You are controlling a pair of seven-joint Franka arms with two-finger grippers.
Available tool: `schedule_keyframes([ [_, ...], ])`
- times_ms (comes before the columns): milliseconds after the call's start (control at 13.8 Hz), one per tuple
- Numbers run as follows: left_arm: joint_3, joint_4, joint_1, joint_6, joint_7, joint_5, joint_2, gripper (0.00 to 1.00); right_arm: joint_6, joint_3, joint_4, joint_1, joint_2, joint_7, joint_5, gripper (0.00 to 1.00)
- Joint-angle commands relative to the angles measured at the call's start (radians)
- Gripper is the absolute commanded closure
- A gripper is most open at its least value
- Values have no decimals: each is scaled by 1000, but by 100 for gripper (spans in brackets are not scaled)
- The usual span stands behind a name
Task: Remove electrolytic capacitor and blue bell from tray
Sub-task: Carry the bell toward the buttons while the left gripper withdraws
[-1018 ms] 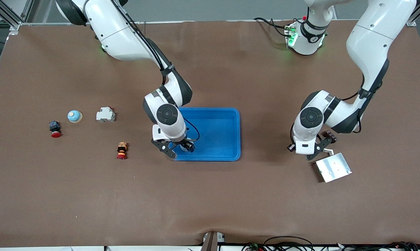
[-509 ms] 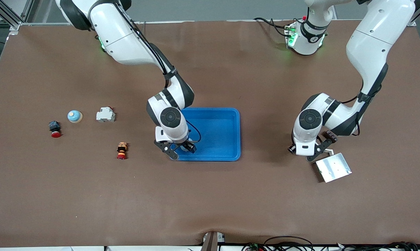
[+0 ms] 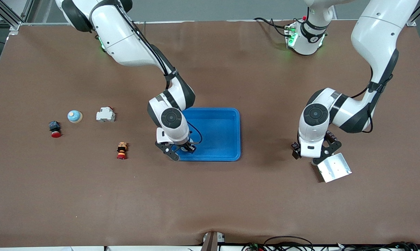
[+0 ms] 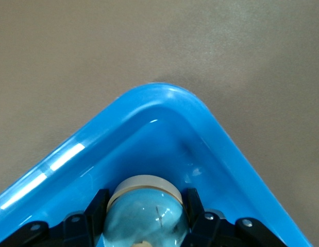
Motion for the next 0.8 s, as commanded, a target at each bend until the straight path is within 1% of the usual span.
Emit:
schedule_keyframes([
  [0,-12,106,-9,-94,97,-49,3,0,-23,-4,38,17,2,20,18,100],
  [73,-15,146,-6,-155,170,-103,-7,0,-35,7,38,26,-14,19,43,100],
  [145,-33,209,1,-236,271,-166,-11,0,-61,9,48,29,-26,19,63,100],
  [218,-37,292,3,-334,359,-225,-9,0,-99,15,62,29,-46,16,74,100],
  [291,-38,344,5,-406,425,-249,-12,0,-139,16,77,26,-63,11,83,100],
  [364,-38,369,5,-437,476,-251,-33,0,-162,16,88,17,-74,3,83,100],
  [436,-35,371,6,-439,510,-251,-67,0,-170,13,90,8,-84,-20,81,100],
  [509,-35,374,9,-439,533,-252,-87,0,-178,12,85,-19,-95,-76,81,100],
  [727,-41,374,47,-439,597,-269,-156,0,-282,9,73,-101,-141,-260,81,100],
])
